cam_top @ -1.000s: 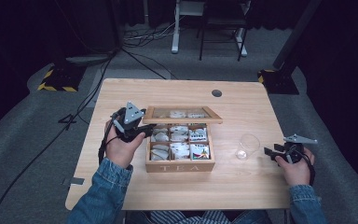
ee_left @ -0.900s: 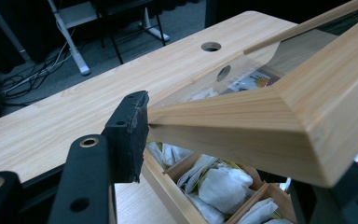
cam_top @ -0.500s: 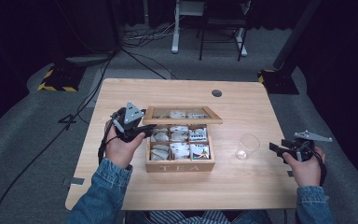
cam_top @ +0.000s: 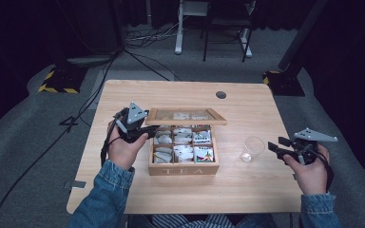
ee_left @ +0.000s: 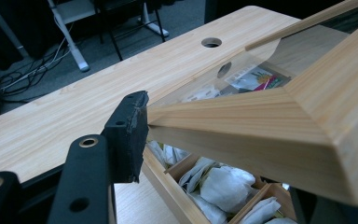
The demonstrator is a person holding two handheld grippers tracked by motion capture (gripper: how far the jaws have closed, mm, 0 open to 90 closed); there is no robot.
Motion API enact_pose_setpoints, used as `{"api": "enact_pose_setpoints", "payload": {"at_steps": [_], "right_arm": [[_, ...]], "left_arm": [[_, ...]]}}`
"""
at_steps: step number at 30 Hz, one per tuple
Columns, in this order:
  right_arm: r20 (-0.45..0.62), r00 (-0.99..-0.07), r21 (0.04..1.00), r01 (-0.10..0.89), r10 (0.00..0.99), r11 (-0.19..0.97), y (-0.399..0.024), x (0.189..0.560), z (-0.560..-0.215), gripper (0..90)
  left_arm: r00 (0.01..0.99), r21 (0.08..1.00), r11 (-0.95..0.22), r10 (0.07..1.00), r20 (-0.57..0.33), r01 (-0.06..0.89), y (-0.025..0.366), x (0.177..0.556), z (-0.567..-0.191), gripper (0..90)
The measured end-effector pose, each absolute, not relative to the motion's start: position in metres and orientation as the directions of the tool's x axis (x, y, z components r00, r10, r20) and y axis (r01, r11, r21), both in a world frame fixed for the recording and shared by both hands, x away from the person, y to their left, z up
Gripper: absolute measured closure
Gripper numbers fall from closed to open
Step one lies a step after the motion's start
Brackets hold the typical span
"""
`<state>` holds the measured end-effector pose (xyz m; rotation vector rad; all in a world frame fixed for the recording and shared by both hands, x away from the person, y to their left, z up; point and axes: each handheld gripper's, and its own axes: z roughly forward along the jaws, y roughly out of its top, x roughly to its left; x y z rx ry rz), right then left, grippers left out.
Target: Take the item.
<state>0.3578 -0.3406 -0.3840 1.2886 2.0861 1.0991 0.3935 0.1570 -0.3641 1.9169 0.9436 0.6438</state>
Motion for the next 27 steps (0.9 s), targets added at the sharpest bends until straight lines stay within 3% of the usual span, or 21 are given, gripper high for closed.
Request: {"api": "enact_pose_setpoints", "payload": {"at_steps": [8, 11, 12, 17, 27], "right_arm": [[0.010, -0.572, 0.802, 0.494, 0.820, 0.335, -0.291, 0.358, -0.385, 51.8], [0.018, -0.584, 0.801, 0.494, 0.811, 0.338, -0.278, 0.360, -0.385, 50.4], [0.055, -0.549, 0.791, 0.534, 0.834, 0.300, -0.266, 0.360, -0.385, 45.4], [0.094, -0.528, 0.813, 0.529, 0.844, 0.241, -0.242, 0.357, -0.383, 49.0], [0.090, -0.624, 0.820, 0.489, 0.776, 0.298, -0.183, 0.360, -0.379, 49.7]], "left_arm": [[0.590, 0.869, -0.330, 0.805, 0.056, 0.368, 0.159, 0.396, -0.363, 44.0], [0.591, 0.870, -0.330, 0.805, 0.056, 0.367, 0.159, 0.396, -0.363, 43.9], [0.590, 0.869, -0.331, 0.805, 0.058, 0.367, 0.158, 0.396, -0.363, 43.9], [0.593, 0.867, -0.334, 0.803, 0.057, 0.370, 0.158, 0.397, -0.363, 43.6], [0.591, 0.857, -0.351, 0.804, 0.069, 0.378, 0.156, 0.402, -0.363, 42.8]]}}
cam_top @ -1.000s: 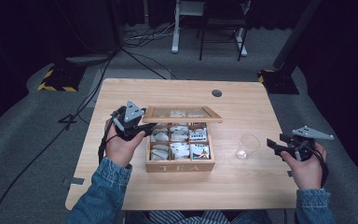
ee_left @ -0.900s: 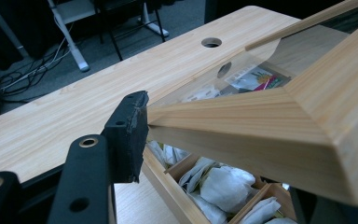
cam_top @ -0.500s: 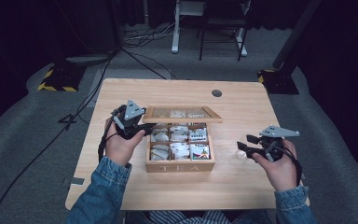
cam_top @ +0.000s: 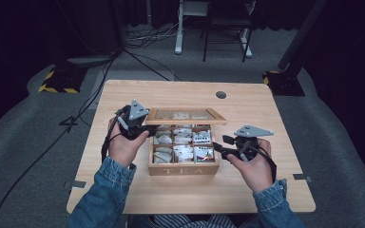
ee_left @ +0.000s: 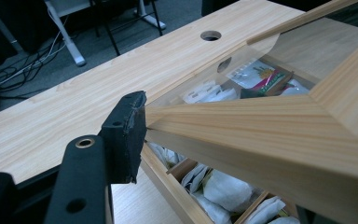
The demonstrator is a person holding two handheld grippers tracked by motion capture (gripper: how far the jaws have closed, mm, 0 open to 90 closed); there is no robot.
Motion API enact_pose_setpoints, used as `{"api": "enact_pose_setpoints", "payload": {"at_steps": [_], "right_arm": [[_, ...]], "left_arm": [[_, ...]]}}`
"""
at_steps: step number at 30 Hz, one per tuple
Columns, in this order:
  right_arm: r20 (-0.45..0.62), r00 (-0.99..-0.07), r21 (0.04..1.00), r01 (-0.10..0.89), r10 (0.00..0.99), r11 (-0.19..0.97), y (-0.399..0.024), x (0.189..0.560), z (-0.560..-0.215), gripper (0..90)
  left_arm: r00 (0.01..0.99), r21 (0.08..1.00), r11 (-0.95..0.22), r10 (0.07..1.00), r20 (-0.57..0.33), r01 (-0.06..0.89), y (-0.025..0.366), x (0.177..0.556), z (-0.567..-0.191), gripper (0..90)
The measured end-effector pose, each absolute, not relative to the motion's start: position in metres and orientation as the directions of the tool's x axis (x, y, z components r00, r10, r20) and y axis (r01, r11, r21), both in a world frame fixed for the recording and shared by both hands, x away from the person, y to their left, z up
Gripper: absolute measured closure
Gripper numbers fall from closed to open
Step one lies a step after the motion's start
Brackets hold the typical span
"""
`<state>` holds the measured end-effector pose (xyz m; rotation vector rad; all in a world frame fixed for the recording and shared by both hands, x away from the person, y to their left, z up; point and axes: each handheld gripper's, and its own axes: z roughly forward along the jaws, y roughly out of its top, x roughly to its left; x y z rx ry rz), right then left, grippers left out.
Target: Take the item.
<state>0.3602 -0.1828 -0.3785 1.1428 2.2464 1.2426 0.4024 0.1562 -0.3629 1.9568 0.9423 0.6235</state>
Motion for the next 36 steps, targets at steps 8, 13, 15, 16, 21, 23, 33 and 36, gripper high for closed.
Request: {"api": "enact_pose_setpoints", "payload": {"at_steps": [8, 13, 15, 16, 21, 23, 33, 36], "right_arm": [[0.059, -0.694, 0.833, 0.431, 0.718, 0.348, -0.150, 0.363, -0.379, 50.7], [0.063, -0.730, 0.821, 0.426, 0.681, 0.381, -0.126, 0.364, -0.381, 52.2], [0.064, -0.742, 0.817, 0.423, 0.668, 0.392, -0.117, 0.364, -0.382, 52.4], [0.067, -0.752, 0.813, 0.422, 0.656, 0.400, -0.107, 0.365, -0.384, 52.6], [0.078, -0.776, 0.804, 0.420, 0.626, 0.421, -0.086, 0.367, -0.389, 53.2], [0.078, -0.781, 0.802, 0.419, 0.620, 0.426, -0.083, 0.368, -0.390, 53.3], [0.085, -0.814, 0.778, 0.415, 0.575, 0.472, -0.053, 0.373, -0.403, 57.9], [0.071, -0.827, 0.757, 0.408, 0.557, 0.509, -0.039, 0.376, -0.412, 61.2]], "left_arm": [[0.586, 0.861, -0.349, 0.807, 0.075, 0.370, 0.156, 0.405, -0.361, 42.8], [0.587, 0.860, -0.349, 0.806, 0.073, 0.373, 0.156, 0.405, -0.360, 42.8], [0.588, 0.859, -0.349, 0.806, 0.072, 0.373, 0.156, 0.405, -0.360, 42.8], [0.589, 0.859, -0.350, 0.805, 0.072, 0.373, 0.156, 0.405, -0.360, 42.7], [0.593, 0.858, -0.351, 0.802, 0.068, 0.375, 0.157, 0.406, -0.360, 42.6], [0.594, 0.858, -0.351, 0.802, 0.068, 0.375, 0.157, 0.406, -0.360, 42.6], [0.588, 0.859, -0.359, 0.804, 0.086, 0.365, 0.155, 0.405, -0.361, 42.5], [0.589, 0.857, -0.366, 0.803, 0.093, 0.364, 0.155, 0.405, -0.361, 42.5]]}}
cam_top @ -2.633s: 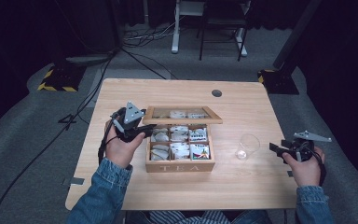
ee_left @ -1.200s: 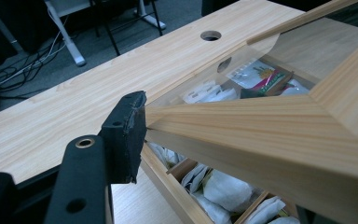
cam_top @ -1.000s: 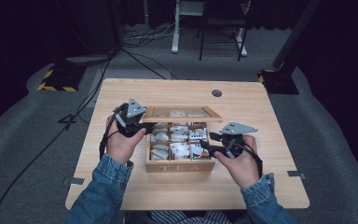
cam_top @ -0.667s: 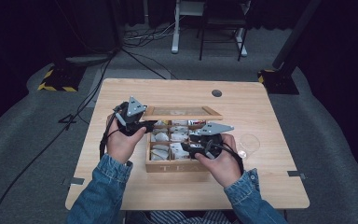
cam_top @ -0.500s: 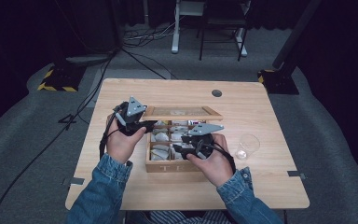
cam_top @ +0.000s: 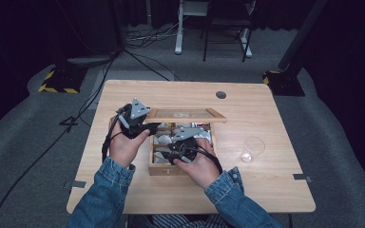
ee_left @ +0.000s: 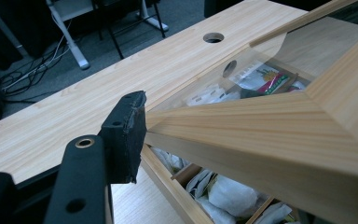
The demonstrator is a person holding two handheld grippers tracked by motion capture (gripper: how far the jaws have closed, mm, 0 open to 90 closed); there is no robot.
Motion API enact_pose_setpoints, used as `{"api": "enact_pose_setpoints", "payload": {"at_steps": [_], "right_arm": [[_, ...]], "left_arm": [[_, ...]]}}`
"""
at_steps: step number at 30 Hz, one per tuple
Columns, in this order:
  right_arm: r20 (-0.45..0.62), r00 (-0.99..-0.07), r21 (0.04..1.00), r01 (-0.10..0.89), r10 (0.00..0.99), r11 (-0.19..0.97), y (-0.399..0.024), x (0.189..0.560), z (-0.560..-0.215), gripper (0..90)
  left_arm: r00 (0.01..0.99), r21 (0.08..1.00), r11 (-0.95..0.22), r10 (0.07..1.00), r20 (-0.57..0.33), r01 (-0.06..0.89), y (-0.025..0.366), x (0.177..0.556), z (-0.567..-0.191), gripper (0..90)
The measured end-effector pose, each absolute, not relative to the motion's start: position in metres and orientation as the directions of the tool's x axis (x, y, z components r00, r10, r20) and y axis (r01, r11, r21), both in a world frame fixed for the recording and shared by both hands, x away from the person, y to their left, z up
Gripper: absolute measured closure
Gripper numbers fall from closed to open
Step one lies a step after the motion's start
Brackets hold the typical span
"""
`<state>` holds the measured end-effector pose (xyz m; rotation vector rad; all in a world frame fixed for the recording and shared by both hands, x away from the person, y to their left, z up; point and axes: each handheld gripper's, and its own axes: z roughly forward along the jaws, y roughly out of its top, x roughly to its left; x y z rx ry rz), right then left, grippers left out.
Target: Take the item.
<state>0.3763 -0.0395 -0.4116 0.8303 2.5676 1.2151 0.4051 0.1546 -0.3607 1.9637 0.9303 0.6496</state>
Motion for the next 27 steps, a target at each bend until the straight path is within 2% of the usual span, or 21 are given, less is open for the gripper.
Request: {"api": "enact_pose_setpoints", "payload": {"at_steps": [10, 17, 19, 22, 24, 25, 27], "right_arm": [[0.029, -0.859, 0.716, 0.374, 0.510, 0.589, -0.007, 0.379, -0.426, 67.3], [-0.016, -0.853, 0.684, 0.371, 0.522, 0.628, 0.001, 0.386, -0.433, 72.8], [-0.008, -0.836, 0.664, 0.406, 0.549, 0.628, 0.003, 0.385, -0.434, 74.5], [-0.007, -0.833, 0.659, 0.412, 0.553, 0.629, 0.003, 0.388, -0.436, 80.1], [0.018, -0.830, 0.658, 0.430, 0.558, 0.618, -0.001, 0.390, -0.434, 88.9], [-0.004, -0.848, 0.680, 0.385, 0.529, 0.623, -0.003, 0.394, -0.434, 90.0], [-0.006, -0.847, 0.685, 0.384, 0.531, 0.620, -0.005, 0.394, -0.433, 90.0]], "left_arm": [[0.591, 0.854, -0.370, 0.801, 0.094, 0.365, 0.155, 0.405, -0.361, 42.5], [0.594, 0.855, -0.373, 0.799, 0.098, 0.361, 0.155, 0.405, -0.361, 42.5], [0.595, 0.854, -0.375, 0.798, 0.099, 0.361, 0.155, 0.405, -0.361, 42.5], [0.596, 0.854, -0.376, 0.797, 0.100, 0.360, 0.155, 0.405, -0.361, 42.5], [0.597, 0.854, -0.377, 0.796, 0.100, 0.359, 0.155, 0.405, -0.361, 42.5], [0.597, 0.854, -0.377, 0.796, 0.100, 0.359, 0.155, 0.405, -0.361, 42.5], [0.597, 0.854, -0.378, 0.796, 0.101, 0.358, 0.155, 0.405, -0.361, 42.5]]}}
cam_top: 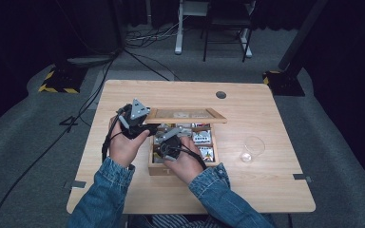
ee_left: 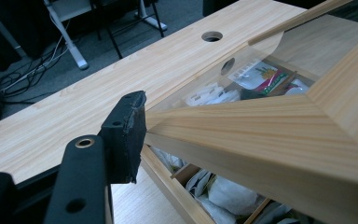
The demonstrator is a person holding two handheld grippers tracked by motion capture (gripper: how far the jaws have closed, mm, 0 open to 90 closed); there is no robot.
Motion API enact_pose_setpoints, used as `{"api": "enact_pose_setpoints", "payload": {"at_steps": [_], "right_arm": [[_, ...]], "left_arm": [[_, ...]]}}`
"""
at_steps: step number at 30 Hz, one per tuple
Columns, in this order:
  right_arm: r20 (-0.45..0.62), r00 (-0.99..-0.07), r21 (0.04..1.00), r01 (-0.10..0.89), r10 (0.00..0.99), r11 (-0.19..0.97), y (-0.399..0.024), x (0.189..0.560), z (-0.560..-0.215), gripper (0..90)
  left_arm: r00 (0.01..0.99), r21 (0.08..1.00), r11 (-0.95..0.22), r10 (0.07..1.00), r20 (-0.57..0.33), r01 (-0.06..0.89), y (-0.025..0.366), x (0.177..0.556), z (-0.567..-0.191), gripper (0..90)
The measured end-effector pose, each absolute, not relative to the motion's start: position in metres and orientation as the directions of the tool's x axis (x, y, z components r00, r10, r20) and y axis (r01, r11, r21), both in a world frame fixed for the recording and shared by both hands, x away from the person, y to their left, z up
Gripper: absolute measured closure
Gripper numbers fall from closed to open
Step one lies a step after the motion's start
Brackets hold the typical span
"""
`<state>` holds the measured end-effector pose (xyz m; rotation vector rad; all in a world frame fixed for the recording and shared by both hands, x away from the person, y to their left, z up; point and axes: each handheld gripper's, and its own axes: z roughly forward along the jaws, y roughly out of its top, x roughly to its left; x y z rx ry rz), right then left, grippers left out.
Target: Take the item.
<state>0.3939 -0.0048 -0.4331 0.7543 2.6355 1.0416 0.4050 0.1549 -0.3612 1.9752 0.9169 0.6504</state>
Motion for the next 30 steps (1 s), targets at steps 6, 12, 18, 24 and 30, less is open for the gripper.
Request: {"api": "enact_pose_setpoints", "payload": {"at_steps": [6, 12, 18, 24, 30], "right_arm": [[-0.020, -0.853, 0.734, 0.341, 0.521, 0.588, -0.014, 0.387, -0.422, 90.0], [0.003, -0.847, 0.812, 0.313, 0.532, 0.493, -0.029, 0.378, -0.415, 90.0], [0.028, -0.845, 0.866, 0.287, 0.534, 0.409, -0.042, 0.370, -0.405, 90.0], [0.047, -0.832, 0.906, 0.269, 0.553, 0.328, -0.062, 0.362, -0.394, 90.0], [0.047, -0.818, 0.924, 0.255, 0.573, 0.287, -0.083, 0.355, -0.385, 90.0]], "left_arm": [[0.597, 0.854, -0.378, 0.796, 0.101, 0.359, 0.155, 0.405, -0.361, 42.5], [0.598, 0.855, -0.376, 0.795, 0.100, 0.358, 0.155, 0.405, -0.361, 42.5], [0.606, 0.854, -0.382, 0.789, 0.103, 0.352, 0.153, 0.406, -0.362, 42.5], [0.608, 0.852, -0.389, 0.786, 0.109, 0.351, 0.151, 0.407, -0.362, 42.4], [0.611, 0.852, -0.389, 0.785, 0.106, 0.351, 0.151, 0.407, -0.362, 42.4]]}}
